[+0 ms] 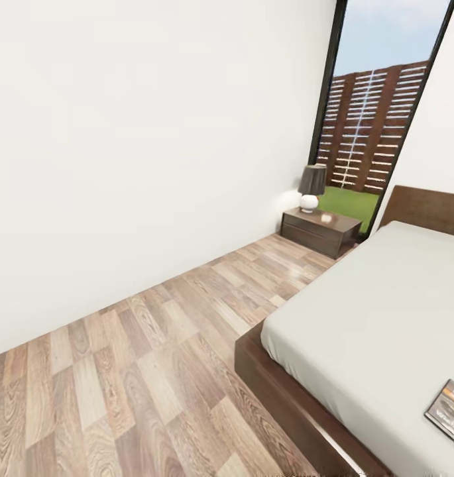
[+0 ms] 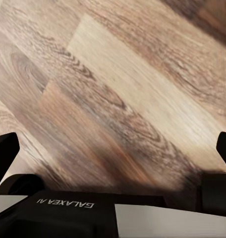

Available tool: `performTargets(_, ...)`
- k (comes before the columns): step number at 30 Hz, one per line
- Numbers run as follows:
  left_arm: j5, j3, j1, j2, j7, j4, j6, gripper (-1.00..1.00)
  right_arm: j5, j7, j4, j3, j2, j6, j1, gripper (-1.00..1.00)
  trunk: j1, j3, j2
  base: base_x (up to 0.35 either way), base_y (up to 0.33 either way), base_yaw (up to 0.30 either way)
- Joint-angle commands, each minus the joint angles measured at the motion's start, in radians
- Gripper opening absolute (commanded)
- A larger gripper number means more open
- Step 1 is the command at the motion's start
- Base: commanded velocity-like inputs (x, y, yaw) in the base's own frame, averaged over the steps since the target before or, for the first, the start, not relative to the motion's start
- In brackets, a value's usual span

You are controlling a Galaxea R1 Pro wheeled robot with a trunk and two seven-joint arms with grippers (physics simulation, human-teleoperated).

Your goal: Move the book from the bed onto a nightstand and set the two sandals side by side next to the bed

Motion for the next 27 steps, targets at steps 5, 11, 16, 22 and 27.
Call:
performTargets(5, 0.005, 0.006, 0.015, 0.0, -0.006, 0.001, -0.001, 1.0, -0.004, 0.003, 0.005, -0.005, -0.001, 0.002, 0.0, 1.0, 0.0, -0.001, 0.0, 0.0, 0.0, -0.3)
performTargets(11, 0.005, 0.006, 0.017, 0.002, -0.007, 0.001, 0.0, 1.0, -0.004, 0.003, 0.005, -0.005, -0.001, 0.003, 0.0, 1.0, 0.0, -0.001, 0.0, 0.0, 0.0, -0.3)
performTargets(16, 0.005, 0.006, 0.018, 0.006, -0.007, 0.001, 0.0, 1.0, -0.004, 0.003, 0.005, -0.005, -0.002, 0.007, 0.0, 1.0, 0.0, -0.001, 0.0, 0.0, 0.0, -0.3)
performTargets(22, 0.005, 0.006, 0.018, 0.014, -0.007, 0.001, 0.001, 1.0, -0.004, 0.003, 0.005, -0.005, -0.003, 0.013, 0.0, 1.0, 0.0, -0.001, 0.0, 0.0, 0.0, -0.3)
performTargets(27, 0.005, 0.006, 0.018, 0.014, -0.007, 0.001, 0.001, 1.0, -0.004, 0.003, 0.005, -0.005, -0.003, 0.014, 0.0, 1.0, 0.0, -0.001, 0.0, 0.0, 0.0, -0.3)
